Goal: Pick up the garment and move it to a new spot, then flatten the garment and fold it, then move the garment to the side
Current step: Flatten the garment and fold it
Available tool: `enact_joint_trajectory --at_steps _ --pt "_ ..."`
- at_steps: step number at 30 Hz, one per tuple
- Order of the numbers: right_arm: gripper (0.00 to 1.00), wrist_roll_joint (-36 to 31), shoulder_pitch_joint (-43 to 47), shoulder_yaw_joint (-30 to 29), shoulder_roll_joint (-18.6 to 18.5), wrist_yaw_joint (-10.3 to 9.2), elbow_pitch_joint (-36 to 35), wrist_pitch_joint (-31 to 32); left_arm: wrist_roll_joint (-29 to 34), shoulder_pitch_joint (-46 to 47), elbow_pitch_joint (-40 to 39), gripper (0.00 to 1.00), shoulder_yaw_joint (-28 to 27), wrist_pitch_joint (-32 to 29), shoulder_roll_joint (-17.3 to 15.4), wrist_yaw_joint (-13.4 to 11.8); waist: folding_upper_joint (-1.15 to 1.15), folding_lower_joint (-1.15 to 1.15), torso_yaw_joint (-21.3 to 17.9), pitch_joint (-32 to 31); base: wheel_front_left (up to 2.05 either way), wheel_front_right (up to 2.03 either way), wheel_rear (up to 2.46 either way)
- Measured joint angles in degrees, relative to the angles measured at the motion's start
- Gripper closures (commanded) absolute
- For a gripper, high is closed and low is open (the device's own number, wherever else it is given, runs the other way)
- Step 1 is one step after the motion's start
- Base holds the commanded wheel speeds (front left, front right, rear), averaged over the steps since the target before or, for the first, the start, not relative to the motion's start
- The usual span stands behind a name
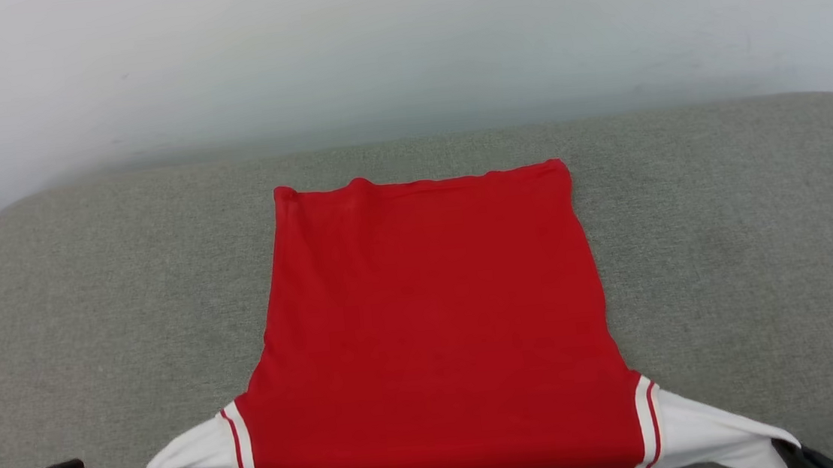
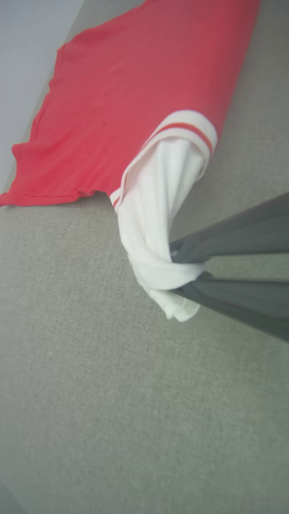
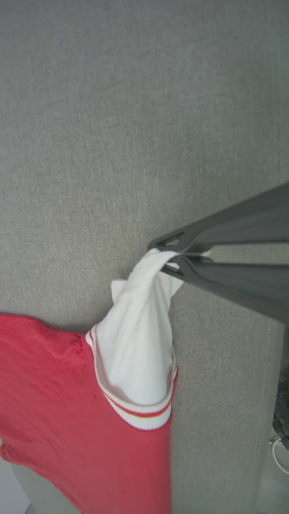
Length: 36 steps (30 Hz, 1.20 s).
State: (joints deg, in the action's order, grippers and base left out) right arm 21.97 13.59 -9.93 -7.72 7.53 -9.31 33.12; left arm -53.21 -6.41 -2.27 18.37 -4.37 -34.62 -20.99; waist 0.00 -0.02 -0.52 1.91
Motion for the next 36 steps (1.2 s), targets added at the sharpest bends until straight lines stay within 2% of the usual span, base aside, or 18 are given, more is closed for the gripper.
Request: enact_joint_trajectory --at_steps 3,6,7,8,9,13,17,21,25,30,36 --pt "1.0 -0.32 2.97 -0.83 2.02 0.0 -2.36 2.12 -0.53 -4.45 -5.73 1.0 0.46 -2.98 -1.44 -2.92 0.0 0.0 0.2 -0.19 0.0 0.0 0.0" --pt "0.98 -0.41 3.53 -0.9 3.05 0.0 -1.54 2.2 -0.56 -5.17 -7.65 1.0 1.81 -4.12 -1.0 -3.49 0.0 0.0 0.6 -0.11 0.0 0.0 0.0" --pt "0.6 -0.62 3.45 -0.67 3.25 -0.01 -0.67 1.96 -0.68 -4.89 -7.5 1.0 2.24 -4.36 -0.54 -3.44 0.0 0.0 0.72 0.0 0.0 0.0 0.0" --pt "0.14 -0.9 3.24 -0.29 3.36 -0.01 0.43 1.53 -0.69 -4.39 -6.84 1.0 2.98 -4.64 -0.19 -3.16 0.0 0.01 0.83 0.14 0.0 0.0 0.0" --pt "0.0 -0.57 2.68 0.03 3.57 -0.01 1.65 1.1 -0.89 -3.61 -5.93 1.0 3.48 -4.95 0.46 -2.6 0.0 0.01 0.9 0.32 0.0 0.0 0.0" --pt "0.0 -0.35 -1.57 2.22 3.54 -0.02 4.34 -1.48 -1.1 0.27 -1.69 1.0 4.63 -5.27 1.93 -0.26 0.0 0.02 1.04 1.37 0.0 0.0 0.0" --pt "0.0 -0.05 -8.11 3.23 1.75 -0.01 5.11 -5.08 -0.94 3.03 0.71 1.0 4.97 -4.74 2.81 1.2 0.0 0.02 0.94 3.16 0.0 0.0 0.0" --pt "0.0 0.56 -16.95 2.42 0.26 -0.02 7.28 -7.82 -0.18 5.0 0.75 1.0 5.11 -3.97 3.11 1.69 0.0 0.02 1.11 5.54 0.0 0.0 0.0" --pt "0.0 1.29 -27.77 1.01 -1.74 -0.02 12.85 -8.37 1.08 7.15 -1.03 1.0 5.39 -3.24 3.65 1.66 0.0 0.03 1.97 8.52 0.0 0.0 0.0" --pt "0.0 2.01 -41.62 -1.09 -3.91 -0.02 23.61 -3.42 3.16 9.78 -4.27 1.0 6.84 -2.48 4.48 1.63 0.0 0.03 4.58 12.38 0.0 0.0 0.0" --pt "0.0 -1.01 -55.22 -1.74 -6.31 -0.02 35.35 8.02 5.25 13.24 -6.91 1.0 9.02 -2.21 5.61 2.49 0.0 0.04 8.83 16.8 0.0 0.0 0.0"
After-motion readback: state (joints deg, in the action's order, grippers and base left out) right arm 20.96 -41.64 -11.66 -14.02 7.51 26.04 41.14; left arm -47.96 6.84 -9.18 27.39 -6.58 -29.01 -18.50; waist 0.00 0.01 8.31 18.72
